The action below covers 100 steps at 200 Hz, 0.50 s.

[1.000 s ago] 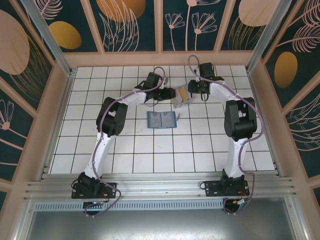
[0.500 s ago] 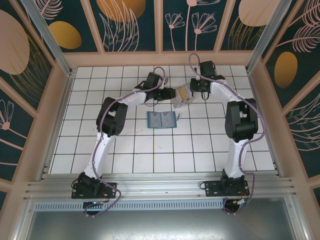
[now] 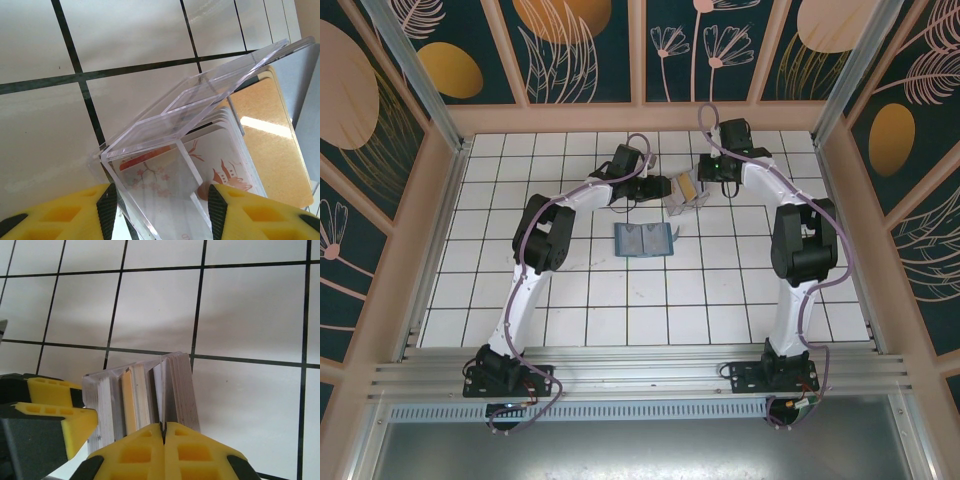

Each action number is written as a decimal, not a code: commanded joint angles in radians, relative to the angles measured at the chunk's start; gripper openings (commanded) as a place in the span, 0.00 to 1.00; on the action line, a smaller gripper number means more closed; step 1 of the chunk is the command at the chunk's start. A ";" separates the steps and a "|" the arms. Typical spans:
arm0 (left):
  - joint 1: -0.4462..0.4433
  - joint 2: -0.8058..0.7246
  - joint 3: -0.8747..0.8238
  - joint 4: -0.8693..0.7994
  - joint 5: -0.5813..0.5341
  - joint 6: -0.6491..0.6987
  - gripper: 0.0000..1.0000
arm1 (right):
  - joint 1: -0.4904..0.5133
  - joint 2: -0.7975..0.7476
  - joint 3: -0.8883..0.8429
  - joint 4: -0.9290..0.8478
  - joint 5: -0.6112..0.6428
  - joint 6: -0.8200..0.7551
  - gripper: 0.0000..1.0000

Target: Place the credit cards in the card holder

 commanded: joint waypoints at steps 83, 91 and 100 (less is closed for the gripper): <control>-0.006 -0.130 -0.035 -0.075 0.014 -0.014 0.57 | -0.068 -0.223 -0.086 0.125 -0.408 0.146 0.01; -0.007 -0.149 -0.038 -0.075 0.019 -0.014 0.57 | -0.083 -0.234 -0.107 0.150 -0.459 0.169 0.00; -0.007 -0.175 -0.046 -0.072 0.022 -0.014 0.57 | -0.096 -0.248 -0.136 0.177 -0.508 0.195 0.00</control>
